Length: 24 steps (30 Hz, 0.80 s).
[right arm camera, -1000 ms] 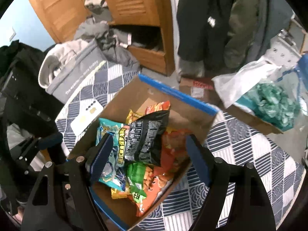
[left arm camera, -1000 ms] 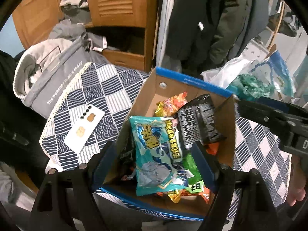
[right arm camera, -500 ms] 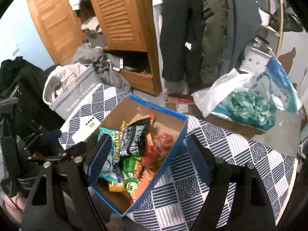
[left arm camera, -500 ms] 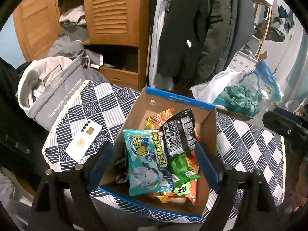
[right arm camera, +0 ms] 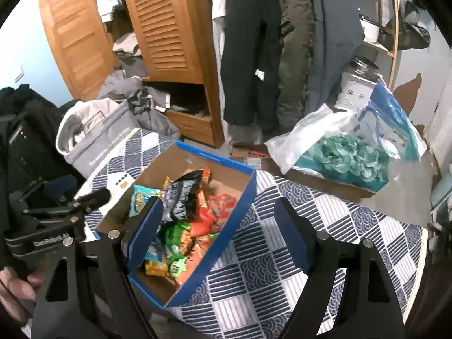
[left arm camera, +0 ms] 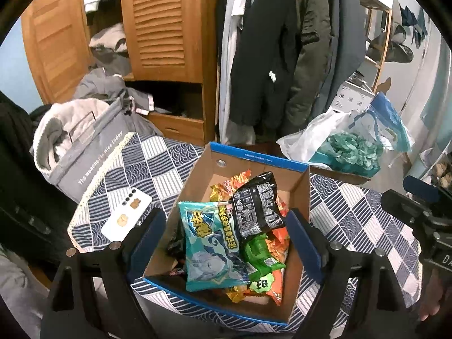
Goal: Organize snacks
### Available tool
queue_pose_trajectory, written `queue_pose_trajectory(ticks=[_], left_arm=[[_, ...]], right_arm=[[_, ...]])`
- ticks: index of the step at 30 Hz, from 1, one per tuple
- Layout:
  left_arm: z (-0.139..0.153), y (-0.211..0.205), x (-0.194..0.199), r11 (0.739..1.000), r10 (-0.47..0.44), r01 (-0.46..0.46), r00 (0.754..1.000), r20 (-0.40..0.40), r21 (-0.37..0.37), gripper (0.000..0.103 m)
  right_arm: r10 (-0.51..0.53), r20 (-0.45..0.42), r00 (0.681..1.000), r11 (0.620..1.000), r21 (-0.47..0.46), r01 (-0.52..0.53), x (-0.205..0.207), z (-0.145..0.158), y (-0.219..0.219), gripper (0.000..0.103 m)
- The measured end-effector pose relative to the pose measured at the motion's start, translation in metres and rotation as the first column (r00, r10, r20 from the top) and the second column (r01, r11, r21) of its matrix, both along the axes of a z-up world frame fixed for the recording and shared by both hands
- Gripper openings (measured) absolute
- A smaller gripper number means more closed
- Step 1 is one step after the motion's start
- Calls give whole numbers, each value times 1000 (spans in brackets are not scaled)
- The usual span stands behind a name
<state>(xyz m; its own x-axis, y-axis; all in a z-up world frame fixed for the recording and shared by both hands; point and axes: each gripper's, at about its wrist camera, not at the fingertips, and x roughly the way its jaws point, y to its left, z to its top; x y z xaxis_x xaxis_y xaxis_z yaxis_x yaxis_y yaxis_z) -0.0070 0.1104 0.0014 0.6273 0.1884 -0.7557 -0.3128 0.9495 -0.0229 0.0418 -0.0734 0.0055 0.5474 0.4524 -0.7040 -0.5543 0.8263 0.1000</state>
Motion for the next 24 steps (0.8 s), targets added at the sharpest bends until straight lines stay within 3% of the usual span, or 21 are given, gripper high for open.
queue_pose_trajectory(ticks=[10,24], left_arm=[[-2,-17,6,998,-39,40,999,-18,48,90],[-3,-17,7,999,-37,37,999,-10,37,90]], right_arm=[[-9,-15,1000,1000,-18,9,5,-8,-4,80],[-1,-36,999,1000,-22,0,7,-14,-4,80]])
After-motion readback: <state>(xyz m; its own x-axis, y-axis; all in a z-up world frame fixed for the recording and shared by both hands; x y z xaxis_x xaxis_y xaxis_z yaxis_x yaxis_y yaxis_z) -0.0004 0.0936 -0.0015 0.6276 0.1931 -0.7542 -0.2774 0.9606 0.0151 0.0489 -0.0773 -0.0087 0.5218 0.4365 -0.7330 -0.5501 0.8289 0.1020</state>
